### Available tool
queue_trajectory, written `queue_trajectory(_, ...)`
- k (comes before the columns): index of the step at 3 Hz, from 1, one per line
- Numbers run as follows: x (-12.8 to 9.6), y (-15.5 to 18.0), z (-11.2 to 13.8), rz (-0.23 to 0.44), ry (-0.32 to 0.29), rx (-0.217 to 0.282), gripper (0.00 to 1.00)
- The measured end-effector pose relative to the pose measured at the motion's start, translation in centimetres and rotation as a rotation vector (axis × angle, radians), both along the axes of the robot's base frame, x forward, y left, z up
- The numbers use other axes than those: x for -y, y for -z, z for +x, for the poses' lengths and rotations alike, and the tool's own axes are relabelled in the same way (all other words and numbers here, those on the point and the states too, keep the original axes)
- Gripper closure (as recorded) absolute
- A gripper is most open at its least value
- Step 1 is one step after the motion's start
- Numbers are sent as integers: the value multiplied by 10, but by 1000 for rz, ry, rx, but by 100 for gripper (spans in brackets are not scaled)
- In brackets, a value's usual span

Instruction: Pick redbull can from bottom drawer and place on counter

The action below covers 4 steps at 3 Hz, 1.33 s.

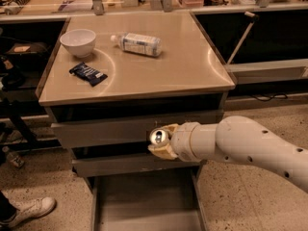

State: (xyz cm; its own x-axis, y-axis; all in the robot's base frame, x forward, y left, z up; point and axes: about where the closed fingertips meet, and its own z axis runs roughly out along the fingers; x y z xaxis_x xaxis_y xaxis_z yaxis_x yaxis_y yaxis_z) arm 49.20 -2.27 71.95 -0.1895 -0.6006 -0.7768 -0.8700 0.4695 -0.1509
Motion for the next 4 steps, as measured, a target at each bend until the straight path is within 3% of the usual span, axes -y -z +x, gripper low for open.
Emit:
queue_trajectory(3, 13, -139, 31, -30, 41, 170, 100)
queue_trajectory(4, 17, -191, 44, -81, 55, 229, 100)
